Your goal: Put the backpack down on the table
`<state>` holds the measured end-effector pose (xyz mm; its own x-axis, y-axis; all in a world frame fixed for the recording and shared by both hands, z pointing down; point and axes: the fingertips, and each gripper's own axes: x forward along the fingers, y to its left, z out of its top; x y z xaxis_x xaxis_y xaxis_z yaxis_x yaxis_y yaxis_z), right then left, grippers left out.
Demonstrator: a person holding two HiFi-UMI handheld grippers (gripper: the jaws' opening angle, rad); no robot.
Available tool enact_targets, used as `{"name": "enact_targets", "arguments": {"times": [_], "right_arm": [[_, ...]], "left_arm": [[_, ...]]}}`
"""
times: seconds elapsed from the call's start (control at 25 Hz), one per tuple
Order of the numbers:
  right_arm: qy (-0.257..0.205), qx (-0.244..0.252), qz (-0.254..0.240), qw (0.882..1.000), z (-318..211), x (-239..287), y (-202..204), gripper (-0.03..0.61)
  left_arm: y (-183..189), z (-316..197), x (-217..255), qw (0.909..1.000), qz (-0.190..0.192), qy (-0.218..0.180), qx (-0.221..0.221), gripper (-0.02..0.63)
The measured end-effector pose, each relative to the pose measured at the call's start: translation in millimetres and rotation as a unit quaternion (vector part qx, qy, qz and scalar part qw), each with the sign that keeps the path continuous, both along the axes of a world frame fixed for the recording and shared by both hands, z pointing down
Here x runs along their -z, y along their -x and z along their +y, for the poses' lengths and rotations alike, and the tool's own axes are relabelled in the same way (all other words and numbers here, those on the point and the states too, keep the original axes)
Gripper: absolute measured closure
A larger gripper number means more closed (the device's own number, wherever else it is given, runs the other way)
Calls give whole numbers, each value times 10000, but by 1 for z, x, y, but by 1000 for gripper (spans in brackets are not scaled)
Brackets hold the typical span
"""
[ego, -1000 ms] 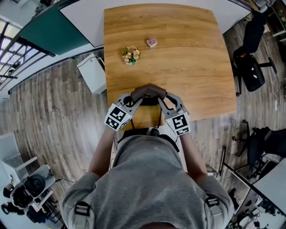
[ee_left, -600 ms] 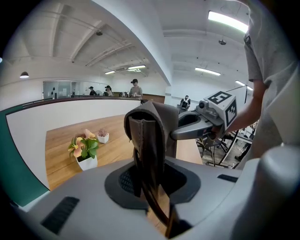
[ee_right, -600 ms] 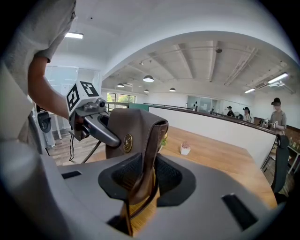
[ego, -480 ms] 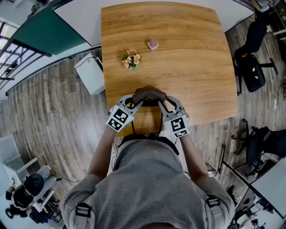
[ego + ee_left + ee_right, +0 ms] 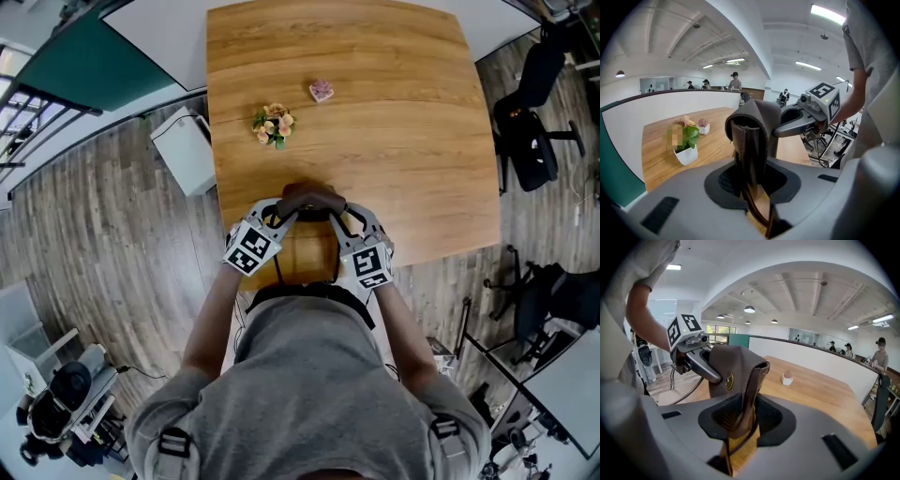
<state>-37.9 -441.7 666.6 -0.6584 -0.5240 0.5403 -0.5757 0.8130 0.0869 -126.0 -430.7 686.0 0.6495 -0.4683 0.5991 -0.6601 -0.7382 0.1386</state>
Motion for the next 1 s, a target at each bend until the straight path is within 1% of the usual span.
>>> {"name": "enact_targets", "arguments": {"times": [0.2,0.48,0.72,0.88,1.0], "right_arm": [[156,0,98,9998,0,-12,0,479],[274,-103,14,9996,-5,-23,-4,474],[581,-297,-234,9976,-7,-24,-9,453],[627,-333,-272,9971,-7,-25,-14,443],[644,-399,-349,9965,-6,-22,-15,437]], "left_arm": [[1,1,-13,9998,-155,51,-77,528],[-1,-2,-20,9998,-189,46,-102,525],[-3,-5,-20,9997,-36,188,148,523],[-5,-5,-19,9994,13,255,237,517],[-2,-5,-19,9991,13,252,336,500]]}}
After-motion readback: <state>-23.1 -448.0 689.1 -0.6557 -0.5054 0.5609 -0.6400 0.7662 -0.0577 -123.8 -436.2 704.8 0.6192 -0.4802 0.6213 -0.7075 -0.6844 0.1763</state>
